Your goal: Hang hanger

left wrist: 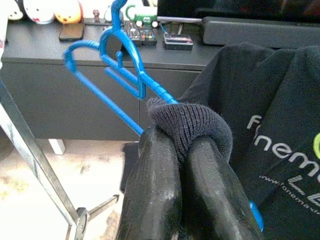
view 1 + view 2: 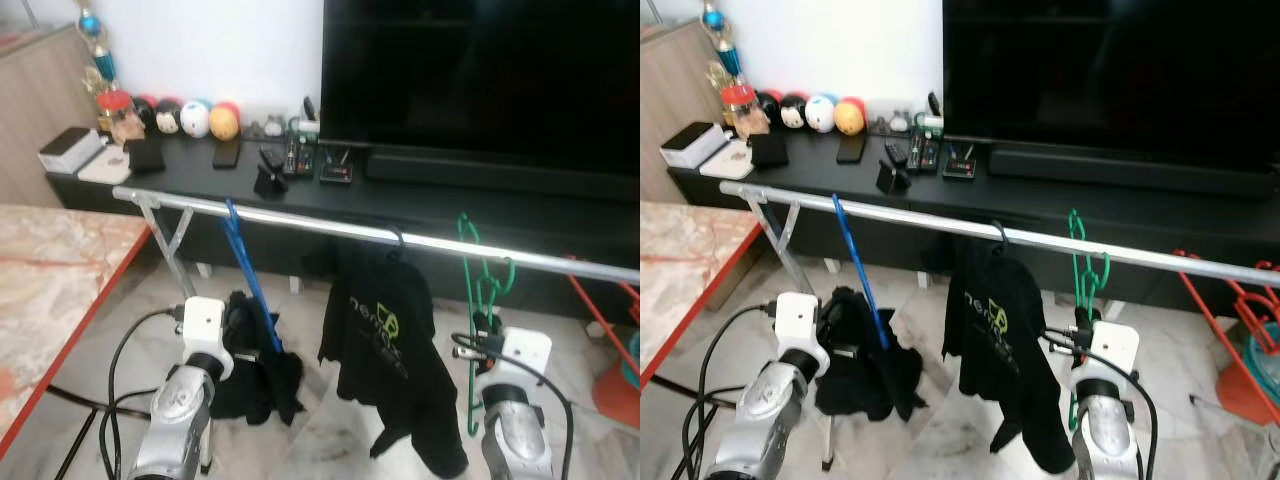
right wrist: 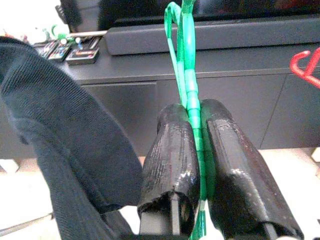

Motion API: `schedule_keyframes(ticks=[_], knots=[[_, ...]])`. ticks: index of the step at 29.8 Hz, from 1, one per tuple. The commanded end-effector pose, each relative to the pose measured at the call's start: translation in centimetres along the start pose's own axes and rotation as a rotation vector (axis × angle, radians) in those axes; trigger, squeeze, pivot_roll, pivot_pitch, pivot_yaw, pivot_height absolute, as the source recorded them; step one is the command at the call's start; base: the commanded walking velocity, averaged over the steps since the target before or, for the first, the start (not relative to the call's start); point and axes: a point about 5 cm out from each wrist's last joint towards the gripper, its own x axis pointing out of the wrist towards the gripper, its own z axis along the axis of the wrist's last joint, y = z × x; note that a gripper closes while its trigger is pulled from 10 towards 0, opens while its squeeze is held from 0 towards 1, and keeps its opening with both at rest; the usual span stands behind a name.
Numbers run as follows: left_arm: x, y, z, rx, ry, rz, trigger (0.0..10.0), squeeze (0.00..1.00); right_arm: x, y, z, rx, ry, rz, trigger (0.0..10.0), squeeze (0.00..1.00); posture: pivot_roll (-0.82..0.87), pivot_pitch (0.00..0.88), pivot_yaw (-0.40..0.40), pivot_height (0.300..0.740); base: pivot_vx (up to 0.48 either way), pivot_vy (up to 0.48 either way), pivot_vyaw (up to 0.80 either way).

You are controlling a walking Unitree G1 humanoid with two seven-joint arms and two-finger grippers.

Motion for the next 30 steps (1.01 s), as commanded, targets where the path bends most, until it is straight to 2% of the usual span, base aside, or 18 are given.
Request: schedule_keyframes(ticks=[1,7,15,23,30], knots=[[0.1,-0.1,0.4,0.011,-0.019,-0.009,10.0,0.00,0.7,-0.3,0.6,0.003,-0.007,-0.013,10.0,0.00,-0.01,0.000,0.007,0.740,0.000,0.000,0.00],[0.1,-0.1,0.4,0.013,-0.016,-0.006,10.0,0.00,2.4,-0.9,1.8,-0.025,-0.020,-0.014,10.0,0.00,0.00,0.000,0.005,0.740,0.000,0.000,0.00],[0.1,-0.1,0.3,0.011,-0.013,-0.006,10.0,0.00,3.4,-0.6,2.0,-0.043,0.019,0.029,10.0,0.00,0.00,0.000,0.003,0.740,0.000,0.000,0.00],[0.0,-0.1,0.3,0.011,-0.011,-0.007,10.0,0.00,3.8,-0.6,2.1,-0.034,0.031,0.033,10.0,0.00,0.00,0.000,0.003,0.740,0.000,0.000,0.00],[0.0,-0.2,0.2,0.013,-0.003,-0.014,10.0,0.00,3.6,-0.6,0.8,-0.032,0.111,0.014,10.0,0.00,0.00,0.000,0.003,0.740,0.000,0.000,0.00]])
